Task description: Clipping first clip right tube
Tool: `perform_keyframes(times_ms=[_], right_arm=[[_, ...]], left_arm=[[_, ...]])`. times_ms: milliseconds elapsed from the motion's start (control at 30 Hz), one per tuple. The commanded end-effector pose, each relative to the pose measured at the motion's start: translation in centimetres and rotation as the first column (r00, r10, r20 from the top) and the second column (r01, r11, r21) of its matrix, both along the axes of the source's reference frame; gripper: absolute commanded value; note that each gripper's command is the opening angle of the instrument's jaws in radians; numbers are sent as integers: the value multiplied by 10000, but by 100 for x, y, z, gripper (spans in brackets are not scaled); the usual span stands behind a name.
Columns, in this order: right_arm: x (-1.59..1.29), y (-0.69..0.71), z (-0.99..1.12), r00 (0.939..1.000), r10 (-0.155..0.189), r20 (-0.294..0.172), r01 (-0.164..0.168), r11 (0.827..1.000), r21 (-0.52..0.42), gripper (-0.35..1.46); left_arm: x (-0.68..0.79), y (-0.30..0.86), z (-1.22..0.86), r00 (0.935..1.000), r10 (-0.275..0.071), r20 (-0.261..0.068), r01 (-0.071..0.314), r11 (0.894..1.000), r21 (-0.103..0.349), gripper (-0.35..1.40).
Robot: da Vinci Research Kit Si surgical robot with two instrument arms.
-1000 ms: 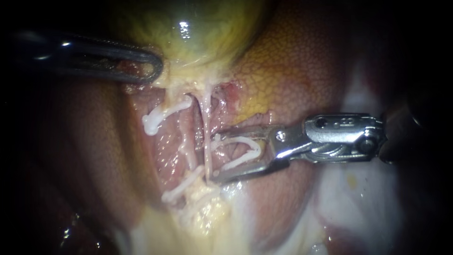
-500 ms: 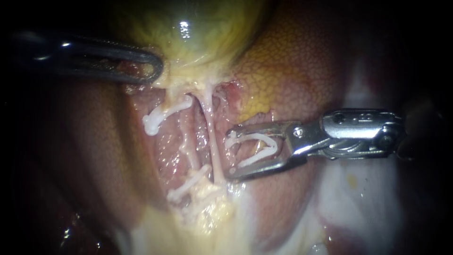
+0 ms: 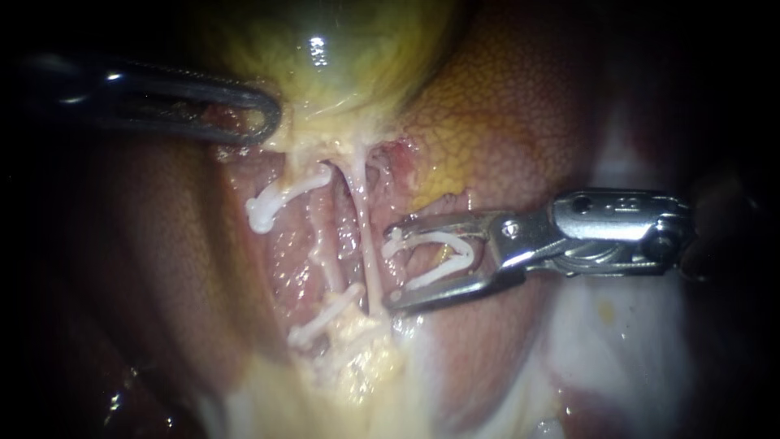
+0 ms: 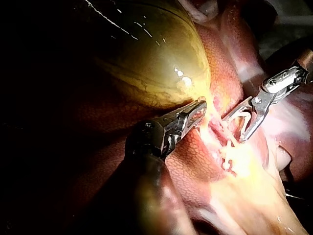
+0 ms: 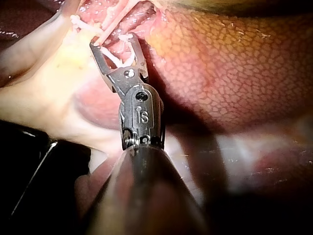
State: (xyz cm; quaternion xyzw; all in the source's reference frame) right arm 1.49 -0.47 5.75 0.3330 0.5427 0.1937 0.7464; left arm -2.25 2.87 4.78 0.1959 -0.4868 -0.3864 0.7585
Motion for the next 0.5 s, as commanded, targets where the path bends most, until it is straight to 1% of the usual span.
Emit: perform_keyframes(times_ms=[33,267,400,500], right_arm=[[1,0,1,10000,-24,-3,24,10000,0,45],[10,-3,4,9998,-52,-167,57,9996,273,45],[16,-5,6,9995,-126,-297,137,9992,374,45],[19,-7,7,9994,-91,-344,107,9987,491,45]], left_arm=[[0,0,0,10000,18,15,-18,10000,6,-35],[-1,-1,1,10000,15,12,-15,10000,3,-35],[-1,-1,1,10000,11,9,-11,10000,-2,-35],[-2,-2,2,10000,31,25,-31,10000,3,-35]])
